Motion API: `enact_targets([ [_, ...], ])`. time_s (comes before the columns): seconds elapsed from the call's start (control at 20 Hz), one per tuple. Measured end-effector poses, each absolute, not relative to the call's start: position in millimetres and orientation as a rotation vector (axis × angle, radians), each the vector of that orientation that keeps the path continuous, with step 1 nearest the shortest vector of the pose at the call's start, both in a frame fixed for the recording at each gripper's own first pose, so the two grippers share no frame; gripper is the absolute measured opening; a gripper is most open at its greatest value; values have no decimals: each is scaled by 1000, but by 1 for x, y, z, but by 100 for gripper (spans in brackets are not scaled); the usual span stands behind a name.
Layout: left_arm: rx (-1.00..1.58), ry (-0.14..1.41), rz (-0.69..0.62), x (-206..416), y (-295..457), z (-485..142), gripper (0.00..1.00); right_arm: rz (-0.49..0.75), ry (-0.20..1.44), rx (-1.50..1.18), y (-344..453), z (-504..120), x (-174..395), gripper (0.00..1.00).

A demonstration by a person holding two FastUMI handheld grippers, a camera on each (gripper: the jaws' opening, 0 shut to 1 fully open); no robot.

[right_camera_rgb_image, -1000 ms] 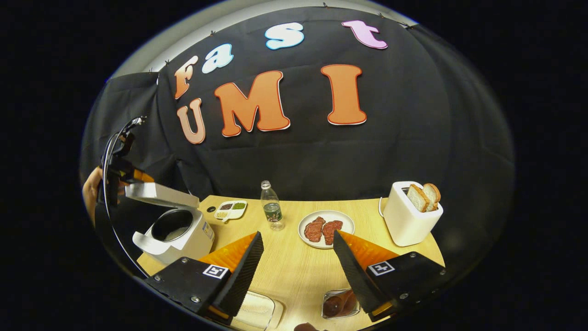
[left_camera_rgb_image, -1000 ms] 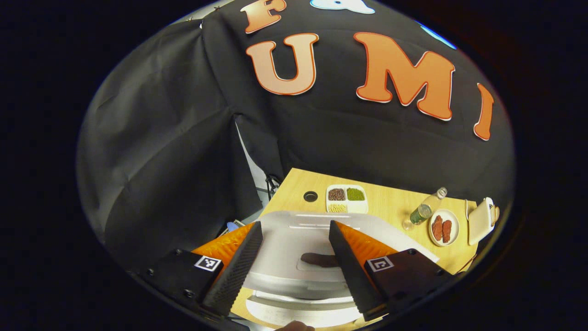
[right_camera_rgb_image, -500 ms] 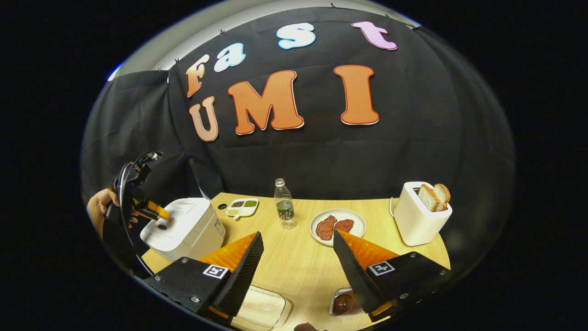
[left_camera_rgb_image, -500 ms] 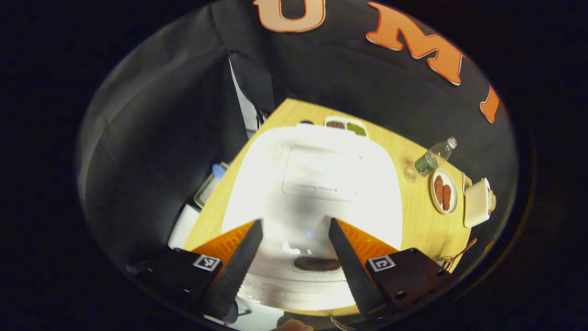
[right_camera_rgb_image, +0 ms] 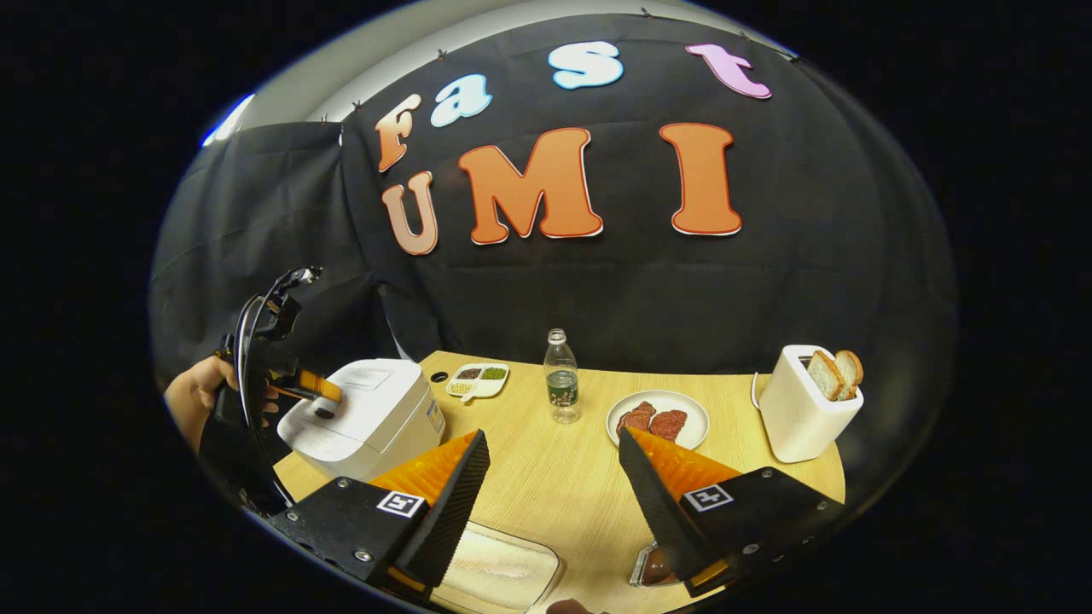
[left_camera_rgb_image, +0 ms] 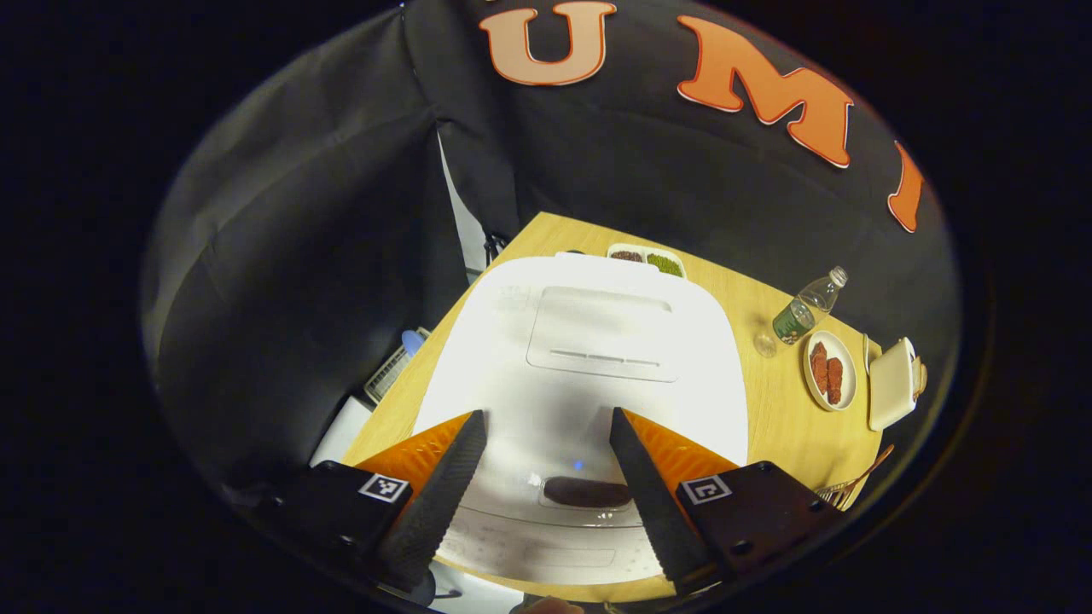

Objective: Close the left gripper, press the button to open the rice cooker; take a wooden spoon from the chopstick holder with the right hand, scoop a spoonful of rice and pour it into the rice cooker, then put the wooden spoon back into the chopstick holder.

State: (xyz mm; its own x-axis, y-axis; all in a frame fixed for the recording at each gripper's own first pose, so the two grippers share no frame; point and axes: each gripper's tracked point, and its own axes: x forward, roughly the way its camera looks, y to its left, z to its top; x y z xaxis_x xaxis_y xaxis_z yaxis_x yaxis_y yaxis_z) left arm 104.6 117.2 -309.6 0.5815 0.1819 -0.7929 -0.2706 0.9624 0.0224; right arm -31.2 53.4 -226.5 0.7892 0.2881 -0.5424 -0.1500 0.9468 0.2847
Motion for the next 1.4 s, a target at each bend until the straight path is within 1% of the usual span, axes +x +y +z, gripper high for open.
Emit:
enact_targets([
  [0.1, -148, 842, 247, 104, 109, -300, 100, 252, 607, 221, 59, -221, -26, 95],
  [0.15, -156, 779, 239, 109, 108, -286, 100, 260, 601, 216, 61, -218, -24, 95],
  [0.3, -86, 612, 248, 112, 112, -241, 100, 258, 558, 186, 64, -202, -13, 95],
  [0.4, -54, 533, 244, 106, 105, -209, 100, 255, 513, 173, 66, -187, -6, 95],
  [0.65, -27, 306, 179, 93, 76, -131, 100, 224, 382, 119, 61, -140, 11, 95],
  [0.95, -9, 109, 143, 67, 60, -66, 100, 224, 224, 70, 57, -82, 19, 94],
  [1.1, -17, 39, 103, 56, 44, -44, 100, 224, 190, 82, 60, -61, 20, 95],
  [1.2, -14, 19, 71, 47, 37, -40, 100, 233, 164, 100, 65, -49, 22, 95],
  [1.25, -11, 3, 62, 43, 34, -35, 98, 236, 153, 103, 65, -46, 22, 100],
  [1.3, -5, -13, 55, 39, 31, -32, 100, 234, 143, 99, 64, -44, 22, 100],
  [1.35, -3, -33, 46, 35, 28, -28, 100, 233, 133, 96, 64, -41, 22, 95],
  [1.4, 1, -48, 42, 32, 24, -25, 98, 233, 125, 96, 65, -37, 19, 95],
])
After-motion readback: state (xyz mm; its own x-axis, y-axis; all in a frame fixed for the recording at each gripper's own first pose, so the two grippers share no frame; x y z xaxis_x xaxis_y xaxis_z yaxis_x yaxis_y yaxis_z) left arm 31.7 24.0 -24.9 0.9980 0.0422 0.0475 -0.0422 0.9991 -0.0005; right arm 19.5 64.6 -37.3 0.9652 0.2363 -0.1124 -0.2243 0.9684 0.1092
